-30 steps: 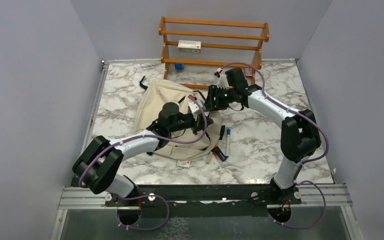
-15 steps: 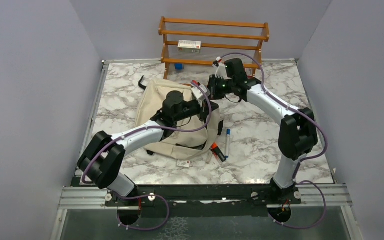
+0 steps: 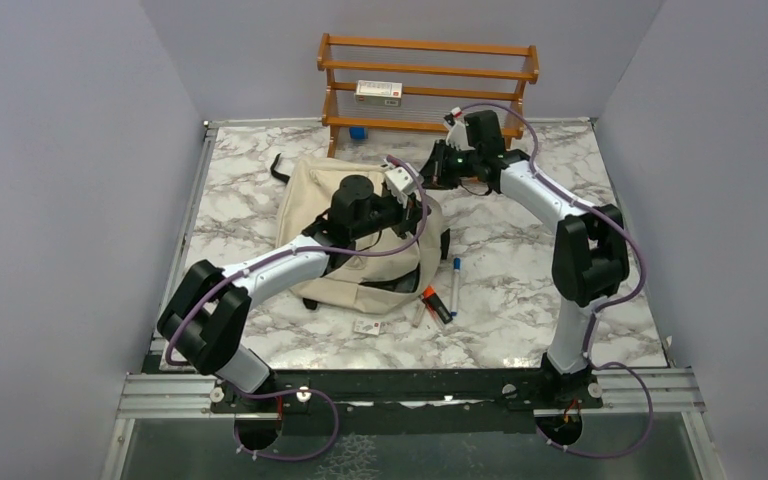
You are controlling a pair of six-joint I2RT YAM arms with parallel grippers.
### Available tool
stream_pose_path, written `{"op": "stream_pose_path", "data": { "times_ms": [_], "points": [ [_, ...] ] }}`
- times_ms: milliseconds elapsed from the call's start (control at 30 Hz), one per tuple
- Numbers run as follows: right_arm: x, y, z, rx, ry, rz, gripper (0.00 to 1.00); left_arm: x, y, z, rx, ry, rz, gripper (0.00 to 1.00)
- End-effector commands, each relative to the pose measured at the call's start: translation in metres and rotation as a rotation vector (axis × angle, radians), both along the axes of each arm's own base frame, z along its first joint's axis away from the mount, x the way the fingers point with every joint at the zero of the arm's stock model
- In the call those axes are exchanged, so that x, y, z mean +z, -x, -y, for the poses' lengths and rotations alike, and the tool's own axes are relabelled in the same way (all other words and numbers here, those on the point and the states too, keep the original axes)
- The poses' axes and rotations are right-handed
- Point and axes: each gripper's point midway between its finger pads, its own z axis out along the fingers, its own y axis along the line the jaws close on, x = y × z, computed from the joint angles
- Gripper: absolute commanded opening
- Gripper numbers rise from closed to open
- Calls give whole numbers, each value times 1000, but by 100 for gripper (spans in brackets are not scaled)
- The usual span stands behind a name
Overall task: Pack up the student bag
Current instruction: Zip the student bag at the center of the board.
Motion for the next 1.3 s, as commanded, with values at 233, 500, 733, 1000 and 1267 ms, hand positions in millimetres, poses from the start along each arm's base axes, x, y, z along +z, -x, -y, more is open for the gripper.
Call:
{"op": "stream_pose_path", "data": {
  "times_ms": [233, 500, 733, 1000, 1267],
  "points": [
    [6, -72, 30, -134, -74, 105, 0, 11, 37, -5, -72, 9, -46, 0],
    [3, -70, 28, -100, -84, 107, 0, 0, 44, -13, -53, -17, -68, 0],
    [14, -51, 40, -93, -39, 189, 24, -4, 10, -29, 172, -10, -95, 9],
    [25, -5, 104, -295, 180, 326, 44, 3, -45, -52, 410, 48, -120, 51],
    [12, 29, 112, -152, 268, 375, 54, -9, -48, -54, 400, 34, -145, 56]
  ]
}}
